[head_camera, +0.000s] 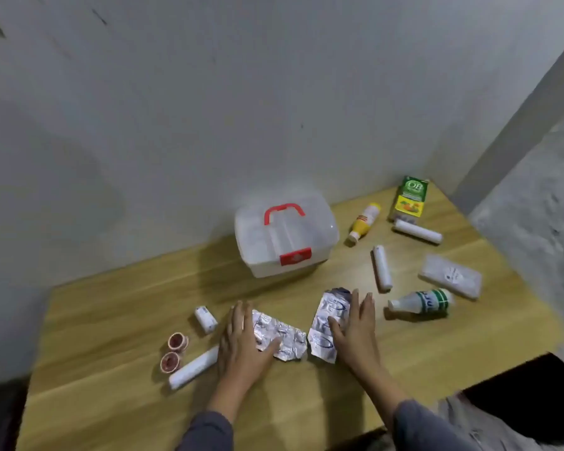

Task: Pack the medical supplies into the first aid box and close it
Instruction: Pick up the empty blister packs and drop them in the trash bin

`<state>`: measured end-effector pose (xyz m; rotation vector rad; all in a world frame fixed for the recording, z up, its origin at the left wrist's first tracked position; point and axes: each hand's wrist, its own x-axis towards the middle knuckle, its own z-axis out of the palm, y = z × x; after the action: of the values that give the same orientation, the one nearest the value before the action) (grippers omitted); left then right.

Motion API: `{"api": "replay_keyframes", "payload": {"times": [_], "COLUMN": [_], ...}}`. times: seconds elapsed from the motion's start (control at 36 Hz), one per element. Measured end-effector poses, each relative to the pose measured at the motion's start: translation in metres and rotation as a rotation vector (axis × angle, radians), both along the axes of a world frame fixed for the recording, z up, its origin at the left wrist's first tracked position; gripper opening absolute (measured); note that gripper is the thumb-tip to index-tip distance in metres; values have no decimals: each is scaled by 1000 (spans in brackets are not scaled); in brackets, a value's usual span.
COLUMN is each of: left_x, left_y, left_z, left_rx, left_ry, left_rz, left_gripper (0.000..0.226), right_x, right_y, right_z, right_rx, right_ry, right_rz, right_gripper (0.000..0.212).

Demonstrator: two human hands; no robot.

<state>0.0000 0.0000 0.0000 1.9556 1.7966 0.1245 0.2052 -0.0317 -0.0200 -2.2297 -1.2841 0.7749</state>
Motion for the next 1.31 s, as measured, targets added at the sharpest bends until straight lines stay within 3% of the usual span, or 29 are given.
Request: {"api": "replay_keyframes", "payload": {"times": [0.17, 0.31, 0.56, 0.69, 0.86, 1.11, 1.31], "left_x": [7, 12, 13, 8, 11, 75, 190], "left_y": [6, 10, 15, 20, 19, 22, 39], "left_z": [-7, -4, -8, -12, -9, 14, 54], "left_rx": [-109, -72, -169, -220, -220, -264, -301], "left_ry": [121, 91, -278, -459, -592, -731, -747], "left_rz": [-39, -5, 198, 248, 235, 151, -54], "left_gripper": [94, 87, 70, 52, 36, 40, 41], "right_x": [-22, -33, -32, -27, -8, 63, 175], "right_y": [-1, 4, 5, 11, 15, 8, -23], "right_z": [-6, -5, -3, 1, 8, 47, 80], "right_rx": [-101, -85, 77, 16, -8, 118, 209], "right_ry": [-71, -46, 179, 313, 336, 370, 306], "right_rz": [-32, -23, -121, -129, -47, -71, -263], "right_gripper": [87, 72, 48, 51, 61, 68, 72]}}
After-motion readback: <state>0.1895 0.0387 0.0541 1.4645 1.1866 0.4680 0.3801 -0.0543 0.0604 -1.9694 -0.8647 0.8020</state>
